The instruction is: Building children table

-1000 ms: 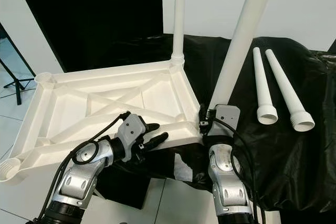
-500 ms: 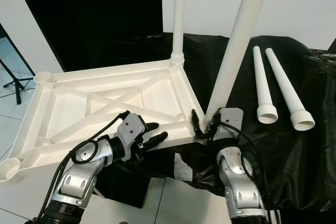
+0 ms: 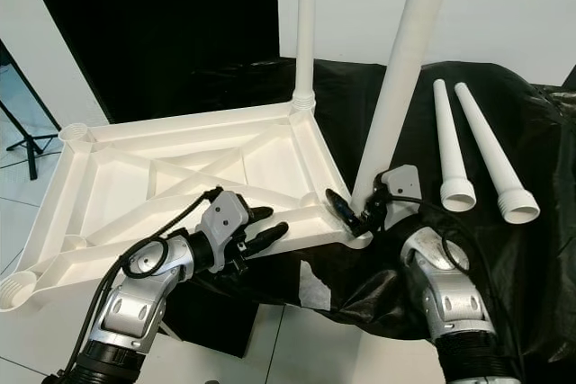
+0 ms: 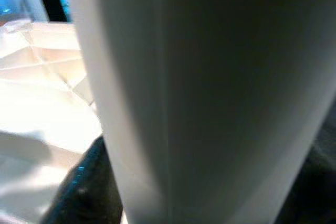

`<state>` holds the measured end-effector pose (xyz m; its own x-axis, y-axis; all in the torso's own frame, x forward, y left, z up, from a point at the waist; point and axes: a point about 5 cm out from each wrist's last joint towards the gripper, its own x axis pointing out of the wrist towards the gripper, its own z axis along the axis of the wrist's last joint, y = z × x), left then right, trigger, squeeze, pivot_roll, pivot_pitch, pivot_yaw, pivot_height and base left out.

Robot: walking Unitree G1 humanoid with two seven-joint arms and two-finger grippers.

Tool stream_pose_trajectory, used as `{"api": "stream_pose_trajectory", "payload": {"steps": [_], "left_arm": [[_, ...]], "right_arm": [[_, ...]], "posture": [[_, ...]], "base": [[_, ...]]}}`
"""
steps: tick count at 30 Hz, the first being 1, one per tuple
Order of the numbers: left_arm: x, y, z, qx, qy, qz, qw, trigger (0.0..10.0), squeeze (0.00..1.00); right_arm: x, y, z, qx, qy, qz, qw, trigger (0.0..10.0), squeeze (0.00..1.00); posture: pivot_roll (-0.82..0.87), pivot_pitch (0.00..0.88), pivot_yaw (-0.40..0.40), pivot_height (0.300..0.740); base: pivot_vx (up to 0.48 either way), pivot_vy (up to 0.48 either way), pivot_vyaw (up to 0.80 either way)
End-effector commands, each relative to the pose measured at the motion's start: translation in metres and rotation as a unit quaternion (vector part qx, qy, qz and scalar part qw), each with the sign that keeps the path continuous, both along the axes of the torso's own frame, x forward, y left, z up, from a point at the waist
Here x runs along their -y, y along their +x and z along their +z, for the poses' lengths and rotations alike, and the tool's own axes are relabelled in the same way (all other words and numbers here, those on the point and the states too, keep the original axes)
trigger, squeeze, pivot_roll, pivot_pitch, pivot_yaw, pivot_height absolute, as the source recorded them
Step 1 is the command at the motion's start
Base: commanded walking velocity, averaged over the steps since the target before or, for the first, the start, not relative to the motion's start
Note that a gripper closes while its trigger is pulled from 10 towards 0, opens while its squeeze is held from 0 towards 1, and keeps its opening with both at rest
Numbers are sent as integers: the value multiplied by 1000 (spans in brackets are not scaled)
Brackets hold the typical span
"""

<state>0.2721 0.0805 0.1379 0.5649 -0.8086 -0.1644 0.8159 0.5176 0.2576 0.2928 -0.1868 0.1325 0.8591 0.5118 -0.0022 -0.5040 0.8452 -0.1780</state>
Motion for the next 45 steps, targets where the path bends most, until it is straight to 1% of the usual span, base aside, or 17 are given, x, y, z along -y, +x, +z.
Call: {"api": "stream_pose_trajectory", "payload": {"steps": [1, 9, 12, 13, 14, 15, 19, 21, 22, 24, 26, 28, 29, 31, 34, 38, 45], "left_arm": [[-2, 0, -2, 3, -3, 47, 999, 10000, 0], [1, -8, -4, -5, -1, 26, 1000, 10000, 0], [0, -9, -4, -5, 0, 26, 1000, 10000, 0], [0, -9, -3, -6, 0, 25, 1000, 10000, 0], [0, -10, -3, -6, 0, 25, 1000, 10000, 0], [0, -10, -3, -6, 0, 24, 1000, 10000, 0], [0, -11, -2, -7, 1, 22, 1000, 10000, 0], [0, -12, -1, -7, 3, 18, 1000, 10000, 0], [0, -12, -1, -7, 3, 18, 1000, 10000, 0], [1, -13, -1, -8, 4, 15, 1000, 10000, 0], [1, -13, -1, -8, 4, 15, 1000, 10000, 0], [2, -14, 0, -10, 4, 9, 1000, 10000, 0], [4, -15, 0, -10, 4, 4, 1000, 10000, 0], [5, -15, 0, -10, 3, 3, 1000, 10000, 0], [6, -15, 0, -11, 3, 3, 1000, 10000, 0], [6, -15, 0, -11, 1, 5, 1000, 10000, 0], [6, -13, 0, -9, 3, 7, 1000, 10000, 0]], "right_arm": [[-2, 0, -7, -20, -11, 35, 999, 0, 0], [5, 3, -12, -30, -16, 44, 998, 0, 0], [7, 3, -13, -28, -16, 26, 999, 0, 0], [8, 3, -13, -26, -12, 14, 999, 471, 0], [8, 4, -13, -25, -9, 7, 1000, 471, 0], [9, 4, -14, -22, -14, -10, 1000, 10000, 0], [9, 5, -15, -16, -11, -51, 999, 10000, 0], [5, 4, -17, -11, -6, -98, 995, 10000, 0], [5, 4, -17, -11, -6, -98, 995, 10000, 0], [0, 3, -19, -3, 3, -137, 991, 10000, 0], [0, 3, -19, -3, 3, -137, 991, 10000, 0], [-10, 3, -21, 1, 14, -190, 982, 10000, 0], [-19, 3, -20, 6, 33, -236, 971, 10000, 0], [-21, 3, -20, 6, 38, -253, 967, 10000, 0], [-28, 4, -20, 3, 61, -312, 948, 10000, 0], [-34, 4, -19, 2, 76, -336, 939, 10000, 0], [-38, 2, -14, 14, 75, -330, 941, 10000, 0]], "posture": [[29, 0, -3, 740], [34, 0, 2, 740], [35, 0, 5, 740], [34, 0, 7, 740], [34, 0, 7, 740], [34, 0, 10, 740], [35, 0, 13, 740], [35, 0, 20, 740], [35, 0, 20, 740], [33, 0, 23, 740], [33, 0, 23, 740], [31, 0, 26, 740], [29, 0, 25, 740], [29, 0, 25, 740], [31, 0, 20, 740], [30, 0, 19, 740], [23, 0, 15, 740]], "base": [[0, 0, 0], [0, 0, 0], [0, 0, 0], [0, 0, 0], [0, 0, 0], [0, 0, 0], [0, 0, 0], [0, 0, 0], [0, 0, 0], [0, 0, 0], [0, 0, 0], [0, 0, 0], [0, 0, 0], [0, 0, 0], [0, 0, 0], [0, 0, 0], [0, 0, 0]]}}
